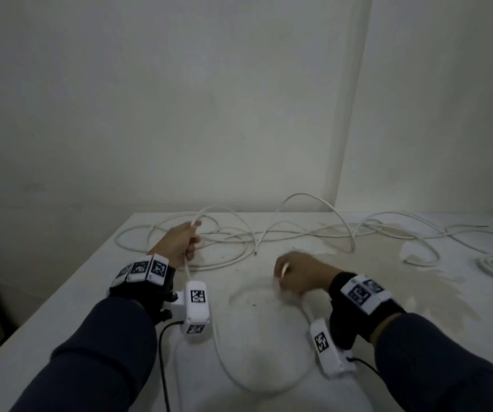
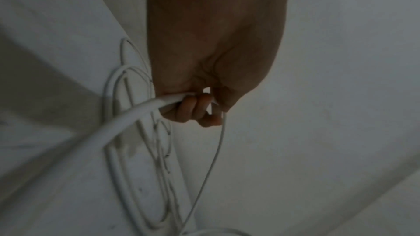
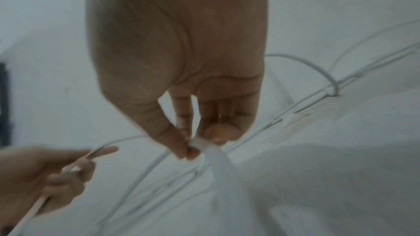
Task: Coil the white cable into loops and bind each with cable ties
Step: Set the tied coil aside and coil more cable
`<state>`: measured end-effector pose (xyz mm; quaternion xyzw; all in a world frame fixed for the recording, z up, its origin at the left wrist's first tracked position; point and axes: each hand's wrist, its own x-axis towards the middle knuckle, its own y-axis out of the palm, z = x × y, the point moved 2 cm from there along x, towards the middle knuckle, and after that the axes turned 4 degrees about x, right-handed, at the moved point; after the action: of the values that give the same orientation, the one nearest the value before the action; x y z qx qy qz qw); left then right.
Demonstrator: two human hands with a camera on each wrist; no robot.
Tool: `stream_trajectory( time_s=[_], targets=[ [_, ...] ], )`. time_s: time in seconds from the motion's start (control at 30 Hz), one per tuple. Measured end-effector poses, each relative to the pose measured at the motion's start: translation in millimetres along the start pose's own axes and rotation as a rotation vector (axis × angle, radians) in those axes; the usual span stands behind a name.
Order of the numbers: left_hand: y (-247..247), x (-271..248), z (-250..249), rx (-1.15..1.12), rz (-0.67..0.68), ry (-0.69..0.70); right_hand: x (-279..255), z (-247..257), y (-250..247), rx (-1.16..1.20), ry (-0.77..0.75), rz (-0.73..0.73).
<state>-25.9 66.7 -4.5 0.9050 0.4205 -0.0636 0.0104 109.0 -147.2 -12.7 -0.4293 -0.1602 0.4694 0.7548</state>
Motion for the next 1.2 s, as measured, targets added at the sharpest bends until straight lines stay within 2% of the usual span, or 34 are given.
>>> stream_trajectory(
  time_s=[0.1,0.17,0.27,0.33,0.37,0.4,0.43,0.47,0.5,0.57,0.6,0.63,0.67,0.73,0.8,0.9,0.97,1.13,1.2],
  targets=[
    [3.9,3.1,-25.1,0.018,0.052,0.166,9.8,-27.8,-30.8,0.405,0.042,-0.472],
    [4.9,8.5,-39.0,0.077,0.038,0.251,9.4,-43.8,-45.0,0.672,0.076,-0.689],
    [2.9,15.4,-57.9,0.305,-0.131,0.412,3.9,-57.1,-55.9,0.96,0.139,-0.857],
    [2.2,14.1,-63.9,0.688,-0.299,0.412,3.2,-63.8,-55.8,1.066,0.152,-0.94],
    [4.8,8.8,-65.7,0.794,-0.347,0.41,4.4,-66.4,-53.1,1.102,0.153,-0.968],
    [9.3,0.0,-67.5,0.817,-0.329,0.409,6.2,-68.6,-49.3,1.136,0.158,-0.986],
    [14.8,-9.7,-67.0,0.758,-0.231,0.392,8.2,-70.0,-44.4,1.173,0.167,-0.994],
    [22.3,-21.9,-62.6,0.66,-0.055,0.32,9.9,-70.0,-39.7,1.22,0.175,-0.997],
    [30.7,-36.2,-52.9,0.597,0.176,0.197,11.4,-68.9,-34.8,1.272,0.18,-0.993],
    [42.9,-68.1,-28.2,0.73,0.651,-0.06,13.3,-62.3,-26.5,1.394,0.174,-0.961],
    [46.3,-80.2,-16.6,0.838,0.817,-0.139,14.0,-58.6,-22.8,1.453,0.17,-0.938],
    [48.1,-85.6,-4.8,0.903,0.896,-0.194,14.7,-55.2,-19.1,1.5,0.166,-0.915],
    [48.1,-87.5,4.3,0.908,0.895,-0.239,15.2,-51.9,-16.1,1.542,0.16,-0.896],
    [46.9,-81.2,15.6,0.743,0.778,-0.27,15.3,-47.1,-11.4,1.623,0.148,-0.871],
    [45.2,-69.9,19.4,0.438,0.623,-0.246,14.6,-44.6,-6.6,1.681,0.146,-0.828],
    [46.4,-54.5,20.2,-0.102,0.38,-0.205,12.4,-42.5,5.2,1.693,0.173,-0.677],
    [49.1,-46.2,23.4,-0.345,0.268,-0.17,12.7,-39.9,13.2,1.71,0.177,-0.581],
    [62.4,-37.0,45.5,-0.642,0.156,-0.16,21.0,-38.7,23.7,1.957,0.099,-0.544],
    [63.9,-33.0,52.5,-0.73,0.101,-0.183,24.8,-40.2,26.6,1.954,0.093,-0.544]
  ],
)
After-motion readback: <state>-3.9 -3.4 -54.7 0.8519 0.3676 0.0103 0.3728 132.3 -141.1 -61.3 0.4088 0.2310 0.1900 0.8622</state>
